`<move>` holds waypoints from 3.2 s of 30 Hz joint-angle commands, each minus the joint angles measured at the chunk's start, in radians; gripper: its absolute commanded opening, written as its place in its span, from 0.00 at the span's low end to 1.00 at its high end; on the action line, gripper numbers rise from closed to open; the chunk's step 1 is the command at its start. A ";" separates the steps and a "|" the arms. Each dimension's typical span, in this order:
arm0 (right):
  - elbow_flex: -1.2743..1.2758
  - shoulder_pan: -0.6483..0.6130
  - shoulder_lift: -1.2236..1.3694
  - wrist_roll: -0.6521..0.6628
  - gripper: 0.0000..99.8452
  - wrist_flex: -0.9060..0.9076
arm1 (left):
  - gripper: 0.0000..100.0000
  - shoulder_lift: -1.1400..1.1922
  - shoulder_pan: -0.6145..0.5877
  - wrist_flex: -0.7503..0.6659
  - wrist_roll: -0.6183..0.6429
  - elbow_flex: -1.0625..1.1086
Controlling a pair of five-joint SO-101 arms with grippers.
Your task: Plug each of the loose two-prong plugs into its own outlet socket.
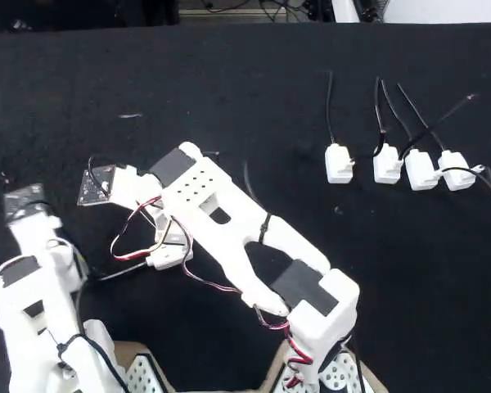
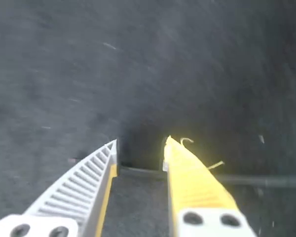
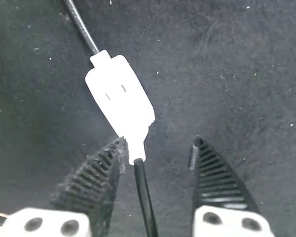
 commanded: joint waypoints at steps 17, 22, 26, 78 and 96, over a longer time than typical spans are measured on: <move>-0.064 -0.038 0.058 0.094 0.28 -0.009 | 0.16 -0.009 -0.366 0.218 0.040 -0.452; -0.059 -0.120 0.074 0.141 0.30 -0.009 | 0.16 -0.009 -0.389 0.226 0.038 -0.444; -0.038 -0.147 0.094 0.149 0.30 -0.069 | 0.16 -0.009 -0.390 0.247 0.038 -0.452; 0.197 -0.092 0.030 0.239 0.31 -0.252 | 0.16 -0.423 -0.289 0.416 -0.034 -0.351; -0.018 -0.055 0.193 0.252 0.04 -0.109 | 0.16 -0.433 -0.291 0.448 -0.038 -0.351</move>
